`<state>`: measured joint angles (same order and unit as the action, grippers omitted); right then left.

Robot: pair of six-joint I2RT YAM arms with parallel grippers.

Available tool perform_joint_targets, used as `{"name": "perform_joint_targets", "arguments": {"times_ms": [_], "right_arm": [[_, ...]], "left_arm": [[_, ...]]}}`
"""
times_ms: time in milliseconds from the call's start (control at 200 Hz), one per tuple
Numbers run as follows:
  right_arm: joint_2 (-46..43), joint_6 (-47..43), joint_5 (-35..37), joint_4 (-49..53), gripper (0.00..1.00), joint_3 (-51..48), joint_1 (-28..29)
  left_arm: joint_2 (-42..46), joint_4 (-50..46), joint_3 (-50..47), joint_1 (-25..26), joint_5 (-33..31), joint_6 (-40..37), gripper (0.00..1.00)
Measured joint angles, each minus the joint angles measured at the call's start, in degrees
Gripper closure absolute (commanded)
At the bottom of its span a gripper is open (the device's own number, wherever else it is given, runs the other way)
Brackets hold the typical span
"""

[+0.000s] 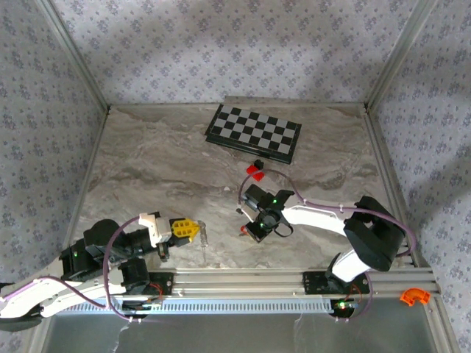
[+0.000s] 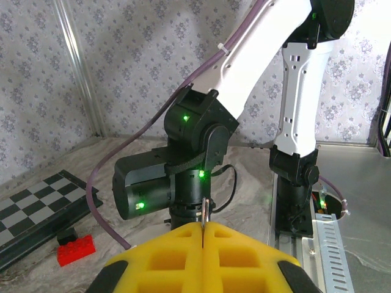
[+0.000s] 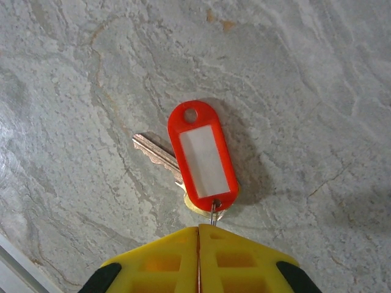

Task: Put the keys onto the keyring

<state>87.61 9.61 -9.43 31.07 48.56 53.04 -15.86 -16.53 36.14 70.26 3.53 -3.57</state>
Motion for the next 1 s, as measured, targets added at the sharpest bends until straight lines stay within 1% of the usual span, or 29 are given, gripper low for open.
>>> {"name": "perform_joint_targets", "arguments": {"times_ms": [250, 655, 710, 850, 895, 1000], "right_arm": [[0.0, 0.4, 0.0, 0.0, 0.94, -1.2, 0.0], [0.0, 2.6, -0.2, -1.8, 0.95, -3.7, 1.2], [-0.1, 2.8, -0.3, -1.9, 0.91, -3.7, 1.3], [-1.1, 3.5, -0.4, -1.5, 0.73, -3.7, 1.4], [-2.2, 3.9, -0.4, -0.9, 0.68, -3.6, 1.4], [-4.4, 3.7, -0.4, 1.5, 0.60, -2.2, 1.0]], "left_arm": [[0.0, 0.0, 0.0, 0.0, 0.0, 0.0, 1.00], [0.1, 0.0, 0.0, 0.0, 0.0, 0.0, 1.00], [0.1, 0.0, 0.0, 0.0, 0.0, 0.0, 1.00], [0.1, 0.0, 0.0, 0.0, 0.0, 0.0, 1.00], [0.0, 0.0, 0.0, 0.0, 0.0, 0.0, 1.00], [0.1, 0.0, 0.0, 0.0, 0.0, 0.0, 1.00]]}}
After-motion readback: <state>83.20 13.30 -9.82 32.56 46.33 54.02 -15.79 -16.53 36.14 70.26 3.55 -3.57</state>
